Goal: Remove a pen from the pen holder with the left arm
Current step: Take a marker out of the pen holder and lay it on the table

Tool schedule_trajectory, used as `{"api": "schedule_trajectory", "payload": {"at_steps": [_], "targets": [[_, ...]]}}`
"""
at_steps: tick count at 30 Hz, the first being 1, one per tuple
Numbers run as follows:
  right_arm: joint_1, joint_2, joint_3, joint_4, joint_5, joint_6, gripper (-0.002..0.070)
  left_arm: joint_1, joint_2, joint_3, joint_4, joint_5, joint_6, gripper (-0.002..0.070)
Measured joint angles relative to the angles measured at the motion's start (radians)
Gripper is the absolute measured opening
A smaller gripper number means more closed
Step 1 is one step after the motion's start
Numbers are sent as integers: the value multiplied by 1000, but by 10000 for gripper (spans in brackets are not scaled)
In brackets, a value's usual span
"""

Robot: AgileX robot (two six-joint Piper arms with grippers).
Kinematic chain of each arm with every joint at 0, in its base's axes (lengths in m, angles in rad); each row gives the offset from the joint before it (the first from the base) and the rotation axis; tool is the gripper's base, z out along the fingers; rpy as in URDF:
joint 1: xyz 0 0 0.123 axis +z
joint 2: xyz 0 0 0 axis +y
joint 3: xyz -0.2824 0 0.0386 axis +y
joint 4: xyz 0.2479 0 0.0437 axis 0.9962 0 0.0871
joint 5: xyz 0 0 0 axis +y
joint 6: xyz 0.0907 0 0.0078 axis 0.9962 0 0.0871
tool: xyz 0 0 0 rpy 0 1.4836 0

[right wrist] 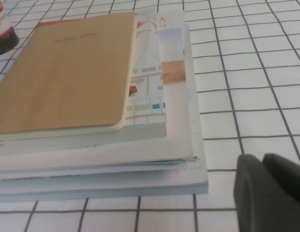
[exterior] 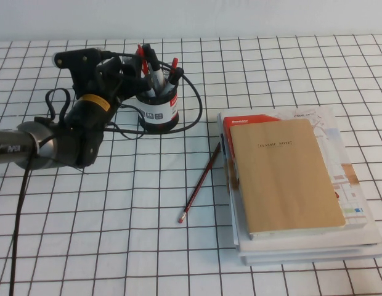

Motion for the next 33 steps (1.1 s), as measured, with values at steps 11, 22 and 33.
{"api": "schedule_trajectory", "payload": {"at_steps": [11,22,33], "targets": [[0,0,0,0,0,0,-15,0,0,0,0,-4,0,202],[0,0,0,0,0,0,-15,0,35,-6,-2,-50,0,193],[0,0,0,0,0,0,-15,0,55,-42,-28,-65,0,193]]}}
